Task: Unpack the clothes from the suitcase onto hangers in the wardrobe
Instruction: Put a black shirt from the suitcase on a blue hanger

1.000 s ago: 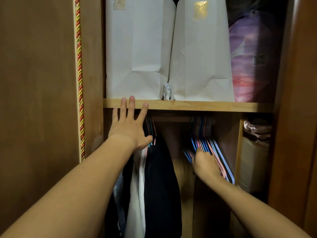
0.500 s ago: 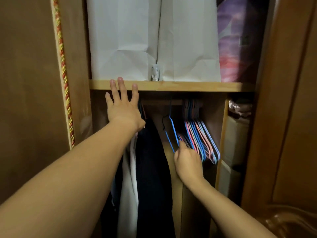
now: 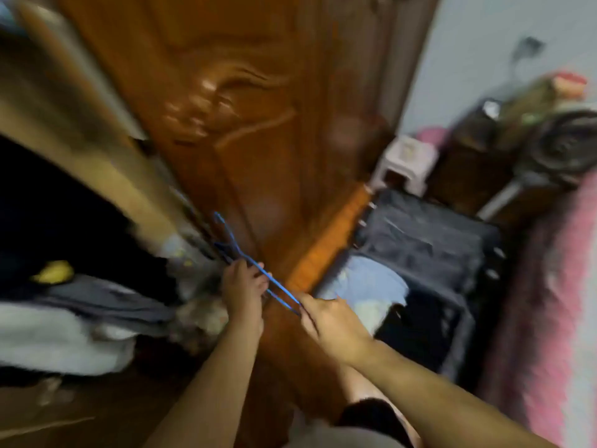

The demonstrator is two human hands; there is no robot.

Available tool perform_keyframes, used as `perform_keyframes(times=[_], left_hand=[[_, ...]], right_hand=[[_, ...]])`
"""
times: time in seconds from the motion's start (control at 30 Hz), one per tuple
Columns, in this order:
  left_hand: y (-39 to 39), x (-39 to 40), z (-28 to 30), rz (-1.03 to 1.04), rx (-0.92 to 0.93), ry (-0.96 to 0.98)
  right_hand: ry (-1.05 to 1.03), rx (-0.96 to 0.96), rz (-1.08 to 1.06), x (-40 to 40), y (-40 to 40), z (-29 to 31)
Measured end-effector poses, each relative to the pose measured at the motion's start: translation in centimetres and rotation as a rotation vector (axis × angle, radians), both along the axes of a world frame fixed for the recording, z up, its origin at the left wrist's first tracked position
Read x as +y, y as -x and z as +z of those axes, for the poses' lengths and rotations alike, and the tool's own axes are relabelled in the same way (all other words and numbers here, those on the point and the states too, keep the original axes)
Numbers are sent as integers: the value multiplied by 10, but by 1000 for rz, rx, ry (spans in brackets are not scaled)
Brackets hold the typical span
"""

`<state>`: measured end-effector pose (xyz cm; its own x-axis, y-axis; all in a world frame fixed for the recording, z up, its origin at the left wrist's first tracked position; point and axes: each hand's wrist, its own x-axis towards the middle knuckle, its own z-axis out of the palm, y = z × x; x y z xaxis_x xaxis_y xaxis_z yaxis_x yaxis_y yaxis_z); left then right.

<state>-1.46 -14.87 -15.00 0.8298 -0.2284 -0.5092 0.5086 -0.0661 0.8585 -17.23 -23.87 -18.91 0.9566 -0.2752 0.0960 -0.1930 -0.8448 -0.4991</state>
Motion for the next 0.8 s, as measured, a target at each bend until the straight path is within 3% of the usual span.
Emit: perform_keyframes(times=[0.13,0.27,0.4,0.53,0.7,0.8], left_hand=[[85,-54,-56,-331,283,-32],[158,-101,-90,-576,356,-136],[229,-123,-134,-845,263,-200],[282,-127,-208,-1106,98,-202],[292,-146,-343,-1353,-14,-297],[281,-163,-416,-1536,-91,-424]], right_hand=[[-146,190,-198,-27,113,-38],[-367,236,-428,-43,190,-71],[-829,114,-819,-71,218,-103],[-1297,-52,-1046,-107,214,-146],[-1476,-278,-1366,-134,220,-262],[-1381,-356,-1489,-144,236,-333]])
